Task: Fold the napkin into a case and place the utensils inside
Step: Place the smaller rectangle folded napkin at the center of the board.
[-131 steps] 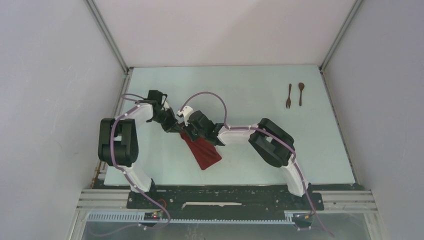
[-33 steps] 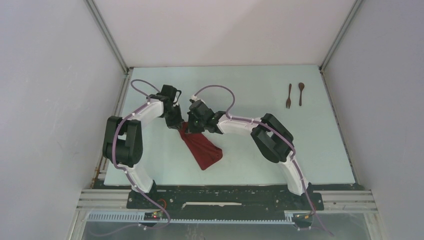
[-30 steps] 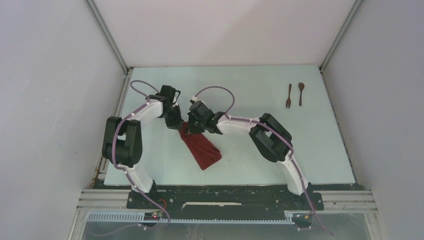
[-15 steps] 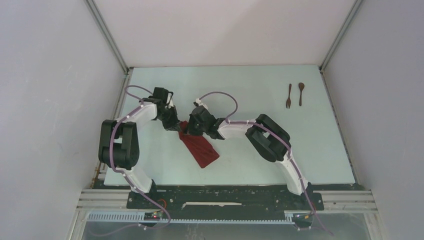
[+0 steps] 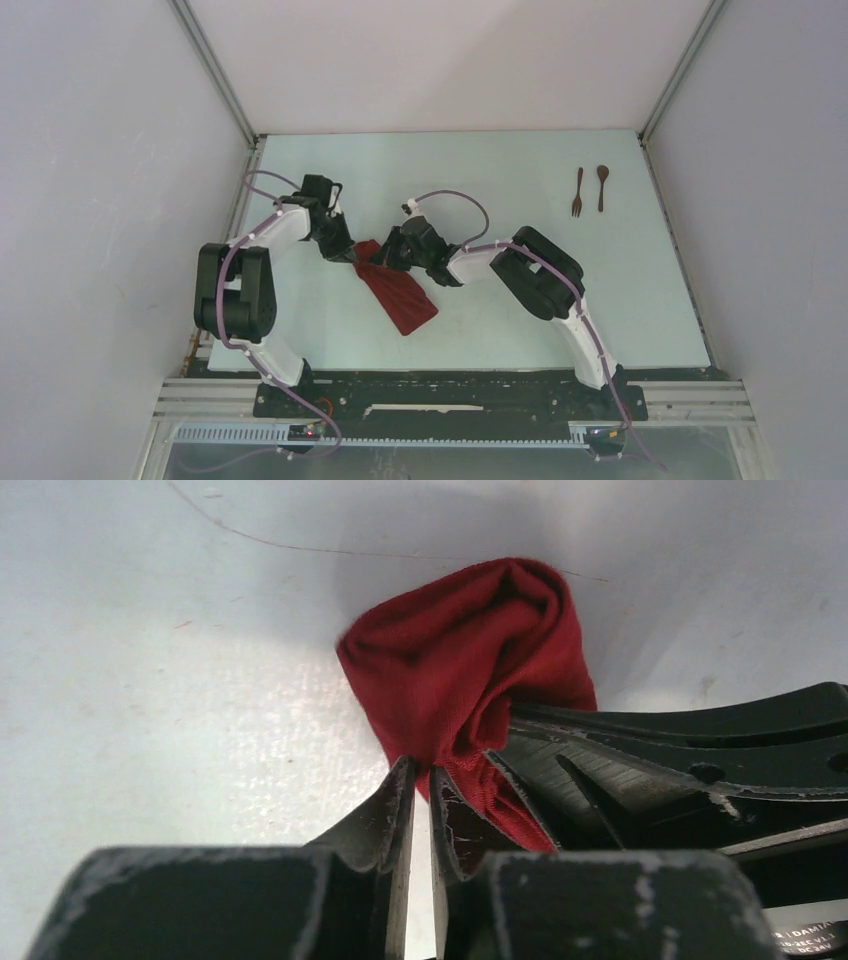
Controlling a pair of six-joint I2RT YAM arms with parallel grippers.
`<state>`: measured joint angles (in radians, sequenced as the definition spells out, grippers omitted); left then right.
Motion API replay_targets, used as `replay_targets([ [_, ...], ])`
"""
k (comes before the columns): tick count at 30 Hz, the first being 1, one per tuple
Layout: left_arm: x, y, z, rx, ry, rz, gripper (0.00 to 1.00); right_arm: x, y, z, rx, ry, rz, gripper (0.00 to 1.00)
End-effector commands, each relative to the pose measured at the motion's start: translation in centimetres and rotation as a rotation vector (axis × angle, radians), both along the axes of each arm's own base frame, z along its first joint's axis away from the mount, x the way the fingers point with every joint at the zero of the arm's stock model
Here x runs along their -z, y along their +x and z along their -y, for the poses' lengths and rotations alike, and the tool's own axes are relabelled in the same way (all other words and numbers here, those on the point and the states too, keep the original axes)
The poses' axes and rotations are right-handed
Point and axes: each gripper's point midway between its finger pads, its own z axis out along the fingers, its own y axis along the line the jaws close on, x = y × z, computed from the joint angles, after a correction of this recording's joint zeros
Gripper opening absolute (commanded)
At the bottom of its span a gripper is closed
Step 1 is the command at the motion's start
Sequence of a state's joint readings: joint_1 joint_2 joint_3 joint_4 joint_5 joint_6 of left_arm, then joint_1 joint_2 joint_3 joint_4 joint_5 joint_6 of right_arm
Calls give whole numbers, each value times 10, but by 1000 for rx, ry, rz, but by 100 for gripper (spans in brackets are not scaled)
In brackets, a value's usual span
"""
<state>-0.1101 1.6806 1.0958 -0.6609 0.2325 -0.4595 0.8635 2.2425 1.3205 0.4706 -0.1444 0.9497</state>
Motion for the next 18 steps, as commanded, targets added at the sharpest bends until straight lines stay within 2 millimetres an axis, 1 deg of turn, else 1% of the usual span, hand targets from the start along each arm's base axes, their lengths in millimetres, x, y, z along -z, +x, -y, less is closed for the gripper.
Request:
replay_targets([
  [1,-22,9,-15,2,101,60,16,-18,7,-3,32,47,29,0],
  [6,-21,15,-11,26,150,45,17,-14,8,-3,32,35,19,0],
  [7,-21,15,-9,33,155,40,20,-14,9,-2,37,29,16,0],
  [10,-26,17,-9,59,222,66,33,-14,10,0,38,19,18,0],
  [11,-26,18,-9,66,252,71,36,-14,9,0,36,15,18,0],
  [14,-22,16,-8,97,309,46,36,-13,8,-1,32,20,13,0],
  [16,-17,15,-8,109,345,28,32,-13,7,-2,27,22,13,0],
  [18,-16,16,-10,109,367,24,31,-14,5,-4,22,25,16,0],
])
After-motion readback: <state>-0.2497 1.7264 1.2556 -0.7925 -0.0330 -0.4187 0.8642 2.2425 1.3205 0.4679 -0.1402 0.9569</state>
